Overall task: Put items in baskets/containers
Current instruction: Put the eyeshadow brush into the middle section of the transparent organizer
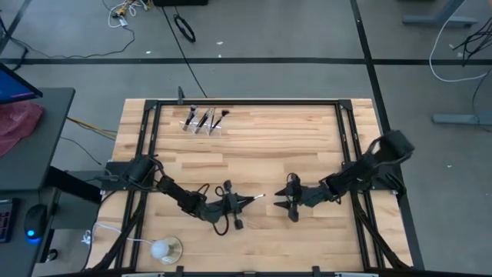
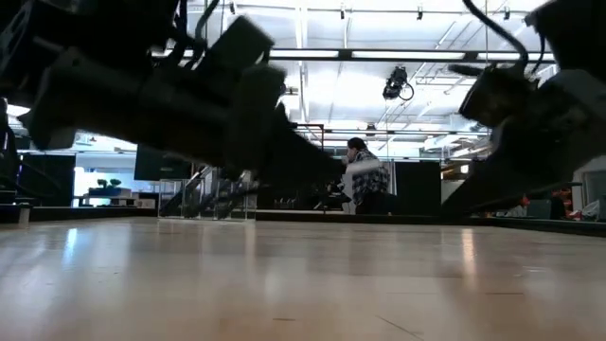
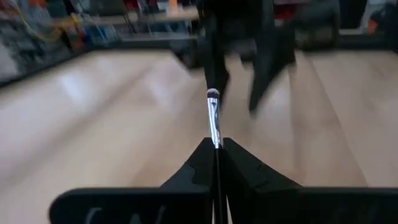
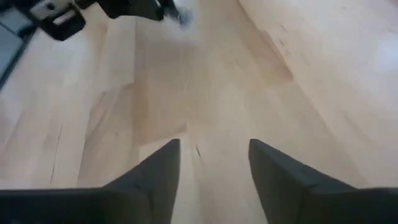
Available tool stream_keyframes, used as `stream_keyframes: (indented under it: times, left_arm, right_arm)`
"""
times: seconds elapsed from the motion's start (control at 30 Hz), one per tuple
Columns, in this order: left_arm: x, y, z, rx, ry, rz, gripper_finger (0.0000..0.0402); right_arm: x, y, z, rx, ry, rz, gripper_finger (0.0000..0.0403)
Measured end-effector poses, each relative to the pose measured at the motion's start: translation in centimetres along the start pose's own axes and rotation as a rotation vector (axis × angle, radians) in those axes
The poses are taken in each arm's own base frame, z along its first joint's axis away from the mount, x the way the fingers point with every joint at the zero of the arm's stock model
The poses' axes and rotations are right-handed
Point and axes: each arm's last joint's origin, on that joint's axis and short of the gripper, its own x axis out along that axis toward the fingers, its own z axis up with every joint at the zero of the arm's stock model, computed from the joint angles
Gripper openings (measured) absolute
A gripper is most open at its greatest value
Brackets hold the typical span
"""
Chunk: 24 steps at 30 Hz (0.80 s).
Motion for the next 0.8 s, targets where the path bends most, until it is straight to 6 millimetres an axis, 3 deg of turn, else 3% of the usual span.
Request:
stream_keyframes:
  times: [0.17, 0.3, 0.47, 0.8]
  left_arm:
    - [0.6, -1.1, 1.9, 0.085, -0.069, 0.047, 0.0019]
    - [0.8, -2.3, 3.5, 0.158, -0.107, 0.066, 0.0020]
    - [0.4, -3.5, 4.7, 0.248, -0.125, 0.157, 0.0021]
    - [0.0, -3.9, 4.8, 0.268, -0.123, 0.189, 0.0022]
  right_arm:
    - [1.9, 0.6, -0.3, 0.054, -0.187, 0.073, 0.0225]
    - [2.0, 1.0, 0.5, 0.096, -0.384, 0.124, 0.0231]
    - [1.4, 1.7, 1.2, 0.057, -0.480, 0.169, 0.0218]
    - [1.5, 3.1, 2.4, 0.022, -0.547, 0.181, 0.0171]
